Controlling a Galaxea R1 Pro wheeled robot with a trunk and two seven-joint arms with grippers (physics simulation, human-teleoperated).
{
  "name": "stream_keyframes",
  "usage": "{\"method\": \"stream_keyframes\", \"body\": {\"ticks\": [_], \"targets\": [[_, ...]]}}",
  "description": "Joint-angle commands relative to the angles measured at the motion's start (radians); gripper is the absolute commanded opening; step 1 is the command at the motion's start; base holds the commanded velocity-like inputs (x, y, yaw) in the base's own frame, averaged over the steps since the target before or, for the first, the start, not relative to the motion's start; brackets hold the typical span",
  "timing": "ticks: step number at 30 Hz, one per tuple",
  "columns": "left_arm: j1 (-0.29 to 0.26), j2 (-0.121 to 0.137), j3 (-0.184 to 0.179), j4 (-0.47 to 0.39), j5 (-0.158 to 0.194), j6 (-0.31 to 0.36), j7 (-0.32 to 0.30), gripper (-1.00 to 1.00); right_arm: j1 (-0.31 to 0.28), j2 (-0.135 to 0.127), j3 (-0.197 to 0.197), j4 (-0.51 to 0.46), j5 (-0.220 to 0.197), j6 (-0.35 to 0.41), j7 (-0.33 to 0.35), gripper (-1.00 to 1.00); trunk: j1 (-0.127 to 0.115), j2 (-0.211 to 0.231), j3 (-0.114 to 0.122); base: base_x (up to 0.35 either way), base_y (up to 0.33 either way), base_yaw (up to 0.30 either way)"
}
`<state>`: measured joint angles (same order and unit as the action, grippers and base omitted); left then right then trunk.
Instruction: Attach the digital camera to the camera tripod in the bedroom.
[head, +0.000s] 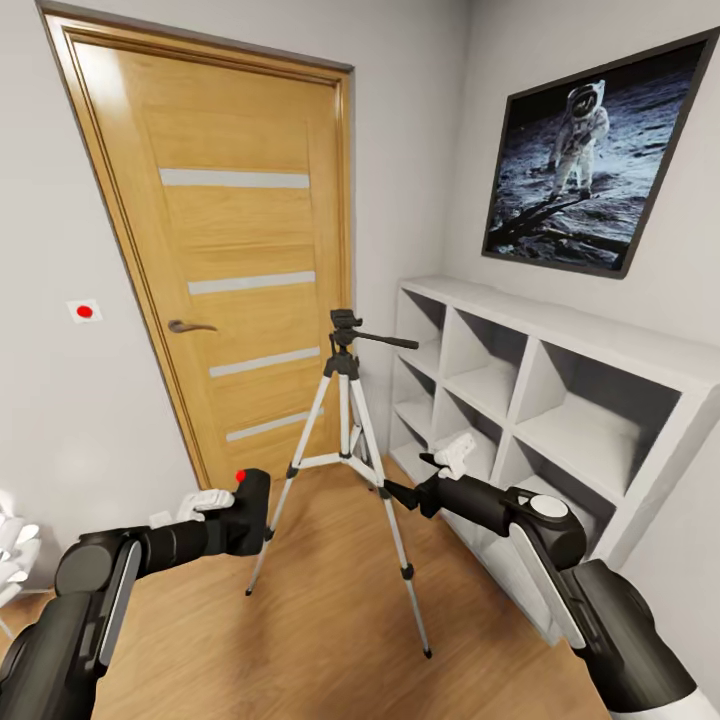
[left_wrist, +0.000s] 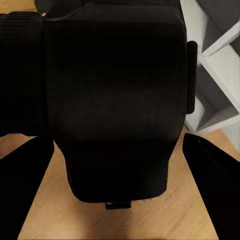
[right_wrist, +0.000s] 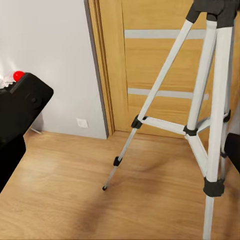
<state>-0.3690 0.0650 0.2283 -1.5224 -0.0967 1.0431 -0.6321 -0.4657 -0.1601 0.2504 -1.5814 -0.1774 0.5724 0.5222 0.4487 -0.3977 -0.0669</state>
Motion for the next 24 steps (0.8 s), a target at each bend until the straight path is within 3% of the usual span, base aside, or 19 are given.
{"method": "stream_keyframes", "body": {"ticks": [1, 15, 24], "targets": [[0.000, 0.000, 0.001, 0.000, -0.007, 0.004, -0.011, -1.00, -0.001, -0.001, 0.001, -0.001, -0.008, 0.008, -0.002, 1.00, 0.001, -0.002, -0.002, 0.340, 0.009, 0.000], [0.019, 0.001, 0.003, 0.007, -0.010, 0.004, -0.010, -1.00, 0.002, 0.000, 0.002, -0.004, -0.008, 0.012, -0.002, 1.00, 0.001, -0.002, -0.002, 0.340, 0.005, 0.000], [0.032, 0.001, 0.058, 0.004, -0.008, 0.004, -0.009, -1.00, 0.002, 0.000, 0.001, -0.005, -0.008, 0.061, -0.002, 1.00, 0.001, -0.002, -0.002, 0.224, 0.011, 0.000]]}}
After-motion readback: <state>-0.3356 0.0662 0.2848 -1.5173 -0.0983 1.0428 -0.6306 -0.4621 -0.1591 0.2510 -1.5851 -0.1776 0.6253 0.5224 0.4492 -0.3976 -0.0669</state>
